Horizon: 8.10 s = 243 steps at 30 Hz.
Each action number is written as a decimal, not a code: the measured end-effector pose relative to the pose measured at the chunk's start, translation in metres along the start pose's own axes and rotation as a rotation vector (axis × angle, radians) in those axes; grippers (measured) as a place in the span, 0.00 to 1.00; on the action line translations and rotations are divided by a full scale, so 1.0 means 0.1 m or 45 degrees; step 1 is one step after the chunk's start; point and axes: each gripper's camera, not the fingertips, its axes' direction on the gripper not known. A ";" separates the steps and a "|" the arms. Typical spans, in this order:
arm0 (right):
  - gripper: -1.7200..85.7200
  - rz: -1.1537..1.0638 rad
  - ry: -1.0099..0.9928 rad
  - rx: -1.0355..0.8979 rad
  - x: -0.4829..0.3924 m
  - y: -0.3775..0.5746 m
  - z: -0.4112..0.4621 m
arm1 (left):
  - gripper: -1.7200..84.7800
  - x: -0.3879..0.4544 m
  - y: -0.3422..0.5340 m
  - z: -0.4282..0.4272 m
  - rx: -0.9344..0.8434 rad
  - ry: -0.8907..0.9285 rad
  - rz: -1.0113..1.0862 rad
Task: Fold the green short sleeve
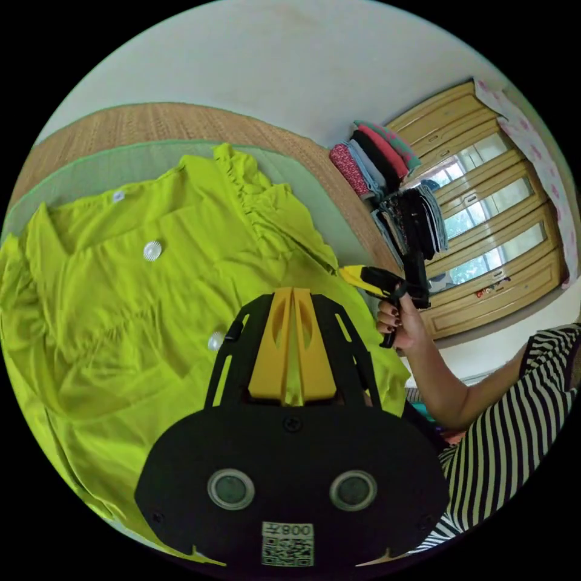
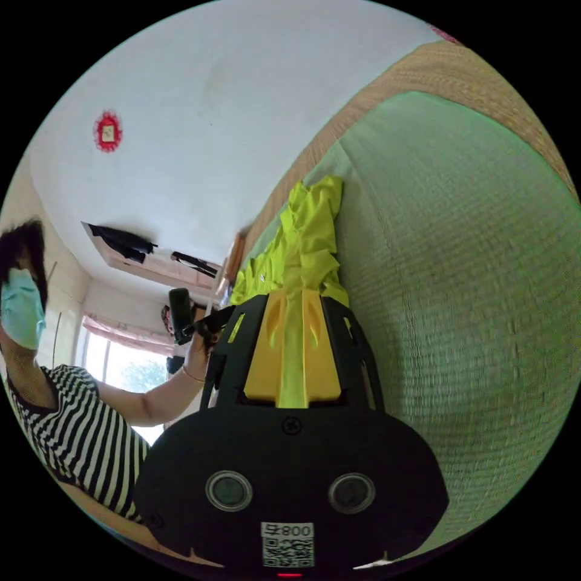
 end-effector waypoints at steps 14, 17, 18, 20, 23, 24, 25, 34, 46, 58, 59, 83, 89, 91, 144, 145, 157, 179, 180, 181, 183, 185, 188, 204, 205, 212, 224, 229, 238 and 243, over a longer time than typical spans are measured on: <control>0.13 0.058 0.069 -0.190 -0.48 -0.24 0.11 | 0.02 -0.07 0.57 -0.34 0.046 0.174 -0.074; 0.15 0.069 0.028 -0.154 -0.58 -0.23 0.01 | 0.02 0.02 0.31 -0.16 0.037 0.218 -0.041; 0.15 0.083 0.002 -0.158 -0.63 -0.22 0.00 | 0.02 0.05 0.25 -0.12 0.029 0.226 -0.023; 0.16 0.090 -0.012 -0.167 -0.74 -0.21 -0.03 | 0.02 0.15 0.15 -0.07 -0.001 0.151 0.014; 0.16 0.080 0.003 -0.178 -0.96 -0.19 -0.08 | 0.02 0.14 0.30 -0.18 0.002 0.134 -0.001; 0.16 0.069 -0.046 -0.202 -1.05 -0.19 -0.06 | 0.03 0.13 0.36 -0.21 0.005 0.146 -0.008; 0.16 0.050 -0.080 -0.231 -1.16 -0.19 -0.01 | 0.03 0.08 0.51 -0.32 0.013 0.153 -0.040; 0.16 -0.520 -0.106 -0.717 -3.13 -0.29 1.43 | 0.09 -0.62 2.65 -2.26 0.420 -0.221 -0.659; 0.16 -1.221 0.317 -0.953 -5.55 -0.07 3.62 | 0.12 -1.07 3.53 -2.67 0.577 -0.286 -1.006; 0.12 -1.411 0.605 -0.988 -6.38 0.18 4.83 | 0.07 -0.85 3.71 -2.77 0.525 -0.376 -0.919; 0.11 -1.407 0.616 -0.990 -6.40 0.17 4.85 | 0.07 -0.82 3.71 -2.78 0.513 -0.396 -0.912; 0.04 -0.688 -0.077 -0.969 -5.39 -2.91 3.10 | 0.03 0.55 2.85 -2.92 0.292 -0.734 -0.220; 0.04 -0.500 -0.126 -0.968 -4.61 -3.14 2.88 | 0.03 0.74 2.65 -2.59 0.117 -0.800 -0.112; 0.04 -0.431 -0.154 -0.963 -4.34 -3.15 2.83 | 0.03 0.76 2.62 -2.52 0.076 -0.801 -0.099; 0.02 -0.759 0.619 -0.385 -3.32 -1.40 1.80 | 0.02 -0.26 1.73 -2.63 0.152 -0.801 -0.200; 0.02 -0.685 0.702 -0.346 -3.11 -1.39 1.55 | 0.02 -0.26 1.69 -2.58 0.141 -0.804 -0.185; 0.02 -0.322 0.867 -0.258 -1.84 -1.16 1.20 | 0.02 -0.48 1.36 -2.38 0.055 -0.832 -0.196; 0.02 -0.303 0.840 -0.419 -1.22 -0.06 1.21 | 0.02 -0.34 1.97 -2.34 -0.039 -0.561 -0.363; 0.02 -0.251 0.798 -0.401 -1.15 -0.06 1.16 | 0.02 -0.36 1.97 -2.37 -0.040 -0.554 -0.391; 0.02 -0.208 0.769 -0.455 -1.10 -0.09 1.15 | 0.02 -0.39 1.96 -2.43 -0.043 -0.528 -0.430; 0.02 -0.235 0.755 -0.439 -1.12 -0.09 1.09 | 0.02 -0.35 1.97 -2.54 0.014 -0.496 -0.417; 0.02 -0.245 0.744 -0.441 -1.11 -0.06 1.01 | 0.02 -0.30 2.06 -2.67 0.049 -0.436 -0.430; 0.02 -0.253 0.693 -0.450 -1.05 0.10 0.81 | 0.02 -0.26 2.33 -2.76 0.043 -0.380 -0.449; 0.06 0.058 0.355 -0.401 -0.04 1.54 -0.35 | 0.10 -0.09 4.34 -2.97 0.086 -0.148 -0.861; 0.06 0.088 0.350 -0.377 0.05 1.65 -0.47 | 0.11 -0.11 4.46 -2.98 0.098 -0.121 -0.891; 0.12 0.266 0.358 -0.251 0.58 2.29 -1.06 | 0.17 -0.44 5.09 -2.89 0.275 0.152 -1.087; 0.14 0.348 0.308 -0.341 1.08 2.70 -0.89 | 0.18 -0.71 5.29 -2.57 0.270 0.330 -1.103; 0.13 0.407 0.305 -0.372 1.34 2.72 -0.75 | 0.18 -0.80 5.39 -2.47 0.278 0.351 -1.131; 0.06 0.437 0.235 -0.397 1.57 2.73 -0.59 | 0.11 -0.89 5.58 -2.42 0.377 0.402 -1.153; 0.03 0.395 0.240 -0.407 1.56 2.76 -0.63 | 0.06 -0.84 5.66 -2.45 0.384 0.398 -1.116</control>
